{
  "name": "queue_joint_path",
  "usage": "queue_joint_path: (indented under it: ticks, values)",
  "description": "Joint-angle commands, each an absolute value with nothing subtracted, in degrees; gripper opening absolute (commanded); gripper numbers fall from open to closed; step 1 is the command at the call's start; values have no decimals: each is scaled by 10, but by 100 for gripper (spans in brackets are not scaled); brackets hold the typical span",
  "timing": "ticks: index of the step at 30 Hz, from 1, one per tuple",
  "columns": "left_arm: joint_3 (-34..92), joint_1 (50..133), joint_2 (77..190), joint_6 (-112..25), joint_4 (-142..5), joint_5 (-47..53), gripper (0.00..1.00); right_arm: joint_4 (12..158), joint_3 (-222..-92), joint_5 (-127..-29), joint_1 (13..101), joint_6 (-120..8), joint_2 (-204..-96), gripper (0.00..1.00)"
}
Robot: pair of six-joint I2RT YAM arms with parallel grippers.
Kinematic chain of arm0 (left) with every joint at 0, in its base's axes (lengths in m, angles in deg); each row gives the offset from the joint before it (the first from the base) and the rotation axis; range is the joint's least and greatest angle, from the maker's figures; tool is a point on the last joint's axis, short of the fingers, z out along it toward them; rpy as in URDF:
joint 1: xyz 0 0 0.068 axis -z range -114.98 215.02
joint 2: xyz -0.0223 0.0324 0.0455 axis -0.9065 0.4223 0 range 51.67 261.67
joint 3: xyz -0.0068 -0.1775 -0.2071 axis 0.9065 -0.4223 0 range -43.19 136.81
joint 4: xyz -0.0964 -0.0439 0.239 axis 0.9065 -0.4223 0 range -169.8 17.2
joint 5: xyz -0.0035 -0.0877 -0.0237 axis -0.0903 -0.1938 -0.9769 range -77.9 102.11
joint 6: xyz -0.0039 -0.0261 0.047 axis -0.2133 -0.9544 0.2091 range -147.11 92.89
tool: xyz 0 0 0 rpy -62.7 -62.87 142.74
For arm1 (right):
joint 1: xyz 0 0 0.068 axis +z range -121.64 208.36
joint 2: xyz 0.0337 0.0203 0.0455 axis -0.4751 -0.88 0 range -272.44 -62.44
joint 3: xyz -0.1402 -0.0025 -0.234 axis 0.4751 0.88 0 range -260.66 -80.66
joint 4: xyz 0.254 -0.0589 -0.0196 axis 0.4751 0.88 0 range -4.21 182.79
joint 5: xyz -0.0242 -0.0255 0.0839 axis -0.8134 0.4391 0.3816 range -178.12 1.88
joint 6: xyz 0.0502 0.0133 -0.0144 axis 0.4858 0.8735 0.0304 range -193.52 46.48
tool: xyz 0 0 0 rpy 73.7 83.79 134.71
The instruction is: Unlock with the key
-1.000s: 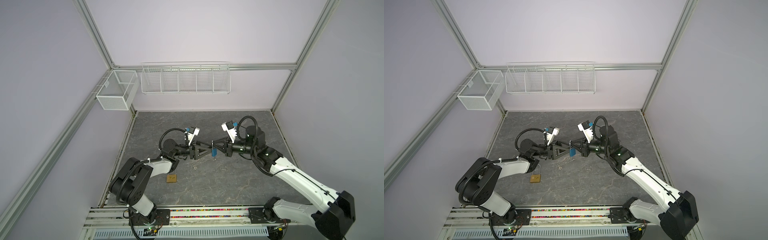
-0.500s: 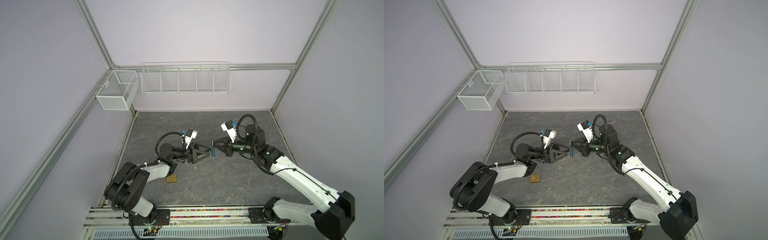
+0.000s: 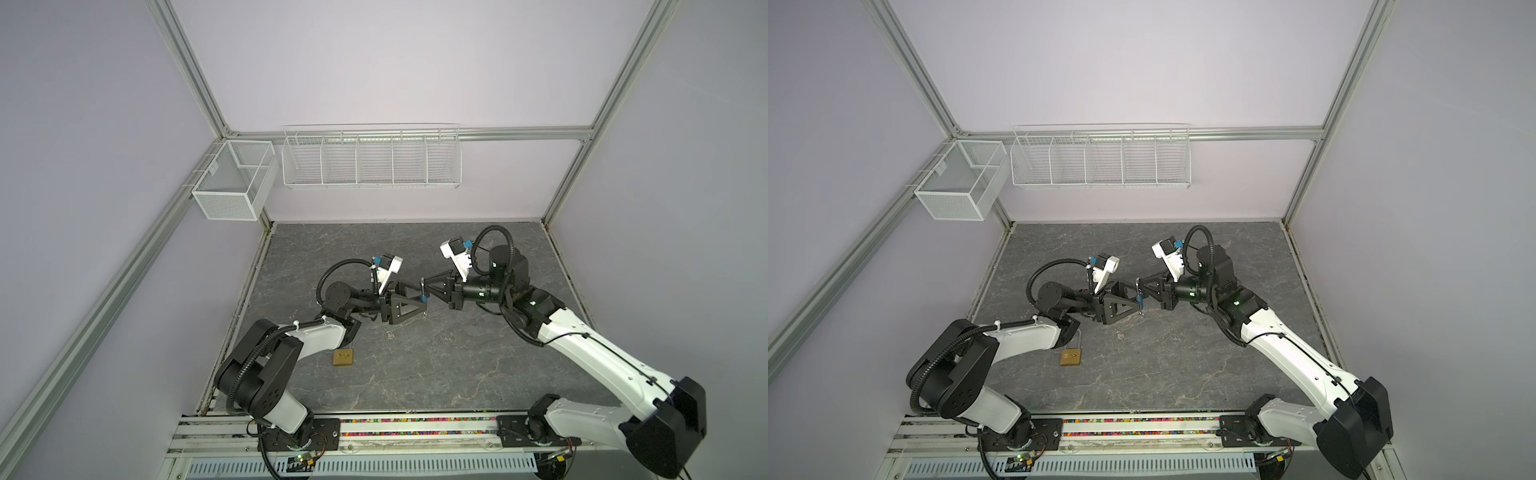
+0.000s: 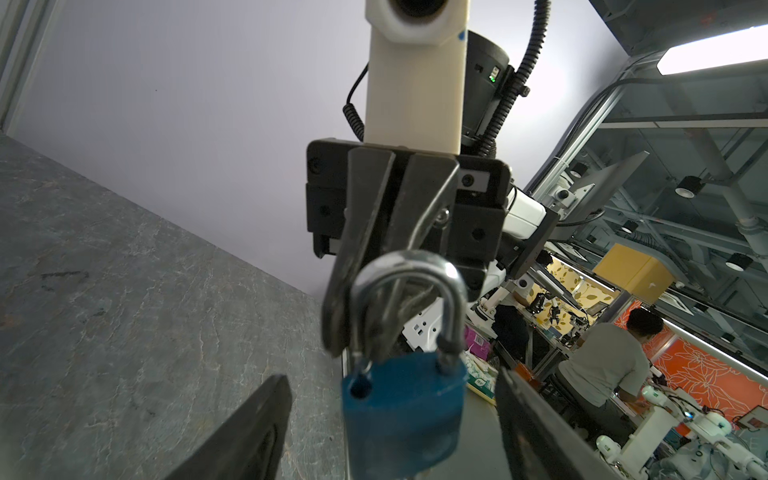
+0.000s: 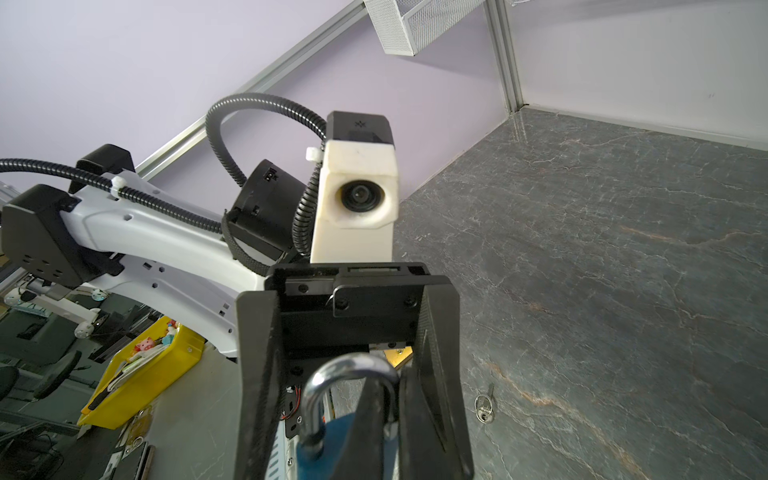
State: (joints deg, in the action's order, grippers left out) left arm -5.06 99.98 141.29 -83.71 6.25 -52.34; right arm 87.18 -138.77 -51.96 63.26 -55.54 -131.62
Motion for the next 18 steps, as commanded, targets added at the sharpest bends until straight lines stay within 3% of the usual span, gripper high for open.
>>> queue_joint_path:
  ticks: [1, 18]
  values:
    - [-30, 1004, 1406, -848, 85, -539, 78, 838, -1404, -501, 630, -549, -1323, 7]
    - [-43, 994, 1384, -863, 84, -541, 54, 904, -1418, -564, 628, -588, -1308, 7]
